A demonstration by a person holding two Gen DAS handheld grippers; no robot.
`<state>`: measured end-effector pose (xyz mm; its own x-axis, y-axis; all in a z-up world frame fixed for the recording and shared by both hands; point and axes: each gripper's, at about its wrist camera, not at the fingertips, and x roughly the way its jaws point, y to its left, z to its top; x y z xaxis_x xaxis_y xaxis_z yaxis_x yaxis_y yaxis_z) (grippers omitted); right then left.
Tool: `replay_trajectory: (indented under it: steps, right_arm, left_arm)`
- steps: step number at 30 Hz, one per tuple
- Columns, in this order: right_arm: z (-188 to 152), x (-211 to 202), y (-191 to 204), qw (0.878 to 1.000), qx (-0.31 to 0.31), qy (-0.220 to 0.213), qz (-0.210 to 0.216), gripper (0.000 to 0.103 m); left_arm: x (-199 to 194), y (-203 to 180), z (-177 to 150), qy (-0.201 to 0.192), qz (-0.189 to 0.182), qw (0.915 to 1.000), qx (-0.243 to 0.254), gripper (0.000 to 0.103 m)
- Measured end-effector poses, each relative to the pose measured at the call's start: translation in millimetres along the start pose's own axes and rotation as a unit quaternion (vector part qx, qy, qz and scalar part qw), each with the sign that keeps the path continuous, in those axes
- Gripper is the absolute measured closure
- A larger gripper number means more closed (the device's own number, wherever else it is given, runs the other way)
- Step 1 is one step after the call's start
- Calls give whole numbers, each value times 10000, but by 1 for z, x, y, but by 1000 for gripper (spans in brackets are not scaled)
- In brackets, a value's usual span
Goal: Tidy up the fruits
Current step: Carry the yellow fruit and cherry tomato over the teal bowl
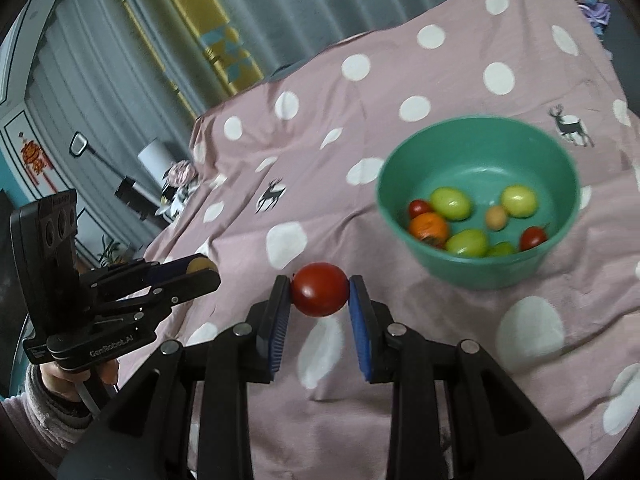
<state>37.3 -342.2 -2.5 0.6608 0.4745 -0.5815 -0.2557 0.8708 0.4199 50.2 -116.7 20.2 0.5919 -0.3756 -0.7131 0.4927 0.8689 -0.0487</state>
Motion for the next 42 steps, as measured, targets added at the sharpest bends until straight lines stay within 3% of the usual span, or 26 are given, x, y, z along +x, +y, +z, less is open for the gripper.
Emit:
replay_trajectory:
  steps: [11,21,42]
  right_arm:
    - [18,-22,-41,9981,171,-425,-421,73]
    - [34,-21,-75,9946,151,-461,-912,73]
    - [51,10,-87,9888,-268,-90,-1465,72]
  left_arm:
    - [38,-51,55,-178,102,9966,801,76]
    - [84,-82,86,-135,127,9919,1255,76]
    - [141,-91,93,320,238,9891,1419,76]
